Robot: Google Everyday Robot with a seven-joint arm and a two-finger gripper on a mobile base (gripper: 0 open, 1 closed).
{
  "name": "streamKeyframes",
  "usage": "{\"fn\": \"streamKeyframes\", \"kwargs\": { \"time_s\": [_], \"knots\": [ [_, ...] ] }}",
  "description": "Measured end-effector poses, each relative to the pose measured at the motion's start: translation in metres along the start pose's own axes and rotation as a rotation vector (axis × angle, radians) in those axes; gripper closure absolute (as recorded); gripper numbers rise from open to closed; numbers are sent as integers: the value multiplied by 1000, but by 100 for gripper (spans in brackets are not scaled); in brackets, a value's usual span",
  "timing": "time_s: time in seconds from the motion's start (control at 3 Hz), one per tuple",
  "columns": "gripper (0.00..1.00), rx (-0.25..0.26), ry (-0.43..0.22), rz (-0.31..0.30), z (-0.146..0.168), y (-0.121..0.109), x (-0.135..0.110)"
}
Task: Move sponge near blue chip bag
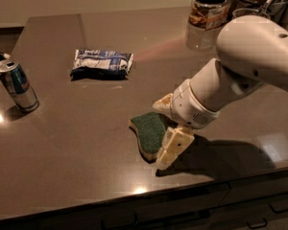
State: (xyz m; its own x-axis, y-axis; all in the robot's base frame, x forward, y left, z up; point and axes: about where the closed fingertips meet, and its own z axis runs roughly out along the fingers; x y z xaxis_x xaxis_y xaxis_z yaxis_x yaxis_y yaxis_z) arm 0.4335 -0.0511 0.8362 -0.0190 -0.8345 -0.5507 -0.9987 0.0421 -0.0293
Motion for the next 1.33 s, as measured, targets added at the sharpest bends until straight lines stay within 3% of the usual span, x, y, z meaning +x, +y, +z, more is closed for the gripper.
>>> {"fn": "streamKeyframes", "kwargs": {
  "time_s": [0.33,0.67,1.0,1.33],
  "knots": [
    [23,12,0,-4,2,-4,-2],
    [46,39,-8,26,-9,-18,-5],
    [69,76,-14,61,-24,-42,-12],
    [99,146,-7,106,-35,-88,-32]
  ]
}}
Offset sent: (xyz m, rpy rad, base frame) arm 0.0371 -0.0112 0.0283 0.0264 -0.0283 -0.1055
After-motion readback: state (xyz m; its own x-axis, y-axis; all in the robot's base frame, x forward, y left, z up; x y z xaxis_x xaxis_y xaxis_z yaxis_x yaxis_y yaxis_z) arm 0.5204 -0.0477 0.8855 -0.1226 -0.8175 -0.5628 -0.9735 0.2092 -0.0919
